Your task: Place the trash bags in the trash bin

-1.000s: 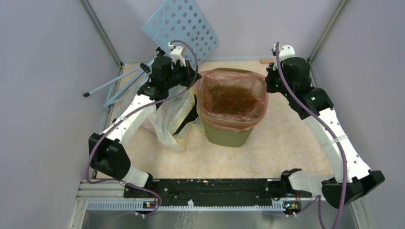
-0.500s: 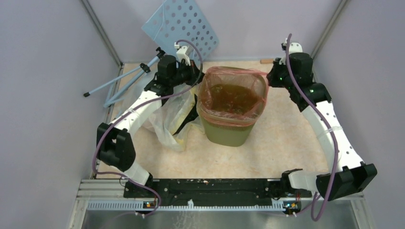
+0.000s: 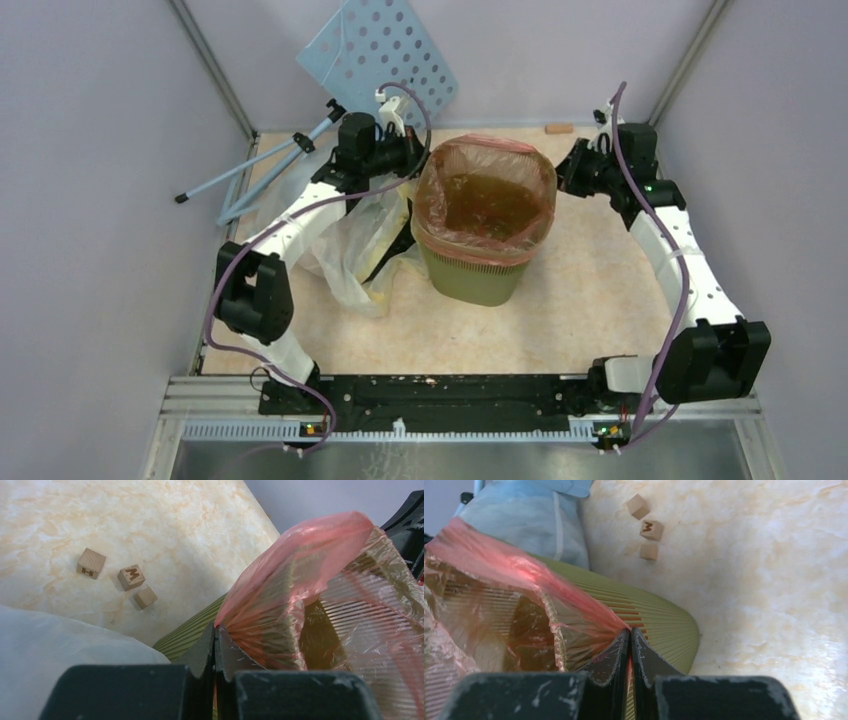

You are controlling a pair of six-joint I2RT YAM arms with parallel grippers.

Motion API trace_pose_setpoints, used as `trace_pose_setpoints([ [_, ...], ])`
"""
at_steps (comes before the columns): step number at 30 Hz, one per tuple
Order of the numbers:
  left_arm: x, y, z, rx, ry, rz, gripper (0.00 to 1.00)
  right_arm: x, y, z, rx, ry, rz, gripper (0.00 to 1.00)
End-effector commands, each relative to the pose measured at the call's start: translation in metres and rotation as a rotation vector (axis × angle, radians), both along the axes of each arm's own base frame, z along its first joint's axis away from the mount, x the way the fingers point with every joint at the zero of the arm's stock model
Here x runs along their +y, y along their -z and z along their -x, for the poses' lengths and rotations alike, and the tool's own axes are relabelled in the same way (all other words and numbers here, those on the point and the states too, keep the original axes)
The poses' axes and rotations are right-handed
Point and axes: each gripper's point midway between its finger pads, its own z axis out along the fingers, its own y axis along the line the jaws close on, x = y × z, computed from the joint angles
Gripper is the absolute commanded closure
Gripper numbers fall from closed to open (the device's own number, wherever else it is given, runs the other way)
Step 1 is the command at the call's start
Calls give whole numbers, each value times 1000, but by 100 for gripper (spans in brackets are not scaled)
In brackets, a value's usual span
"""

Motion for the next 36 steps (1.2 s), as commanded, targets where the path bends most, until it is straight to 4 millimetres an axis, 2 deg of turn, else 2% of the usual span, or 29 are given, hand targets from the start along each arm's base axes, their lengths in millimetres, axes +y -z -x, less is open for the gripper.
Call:
trace_pose_setpoints([
  [1,-8,-11,0,-6,52,41,100,21,-7,5,-18,-91,-123,95],
  [7,-15,3,2,63,97,44,100,31,-1,17,2,-137,-188,96],
  [11,-17,14,4,118,111,33,100,29,4,22,14,-130,-177,96],
  [14,-11,19,2,119,83,7,100,23,5,25,10,-104,-147,96],
  [21,15,37,-1,148,-73,-61,100,-7,15,28,20,54,-32,94],
  [22,17,40,1,149,-80,-63,100,-8,13,31,10,56,-31,92],
  [24,18,35,3,126,-84,-56,100,-7,9,35,-1,45,-31,83],
  [28,23,15,4,81,-100,-53,83,-7,-4,49,-13,20,-16,63],
  [31,35,-5,4,28,-169,-58,67,-8,-13,64,-26,13,-7,51],
  [34,51,-19,7,8,-244,-54,53,-7,-12,81,-16,10,-24,47],
  [36,62,-21,12,20,-282,-55,48,-8,-13,91,-16,25,-37,46],
])
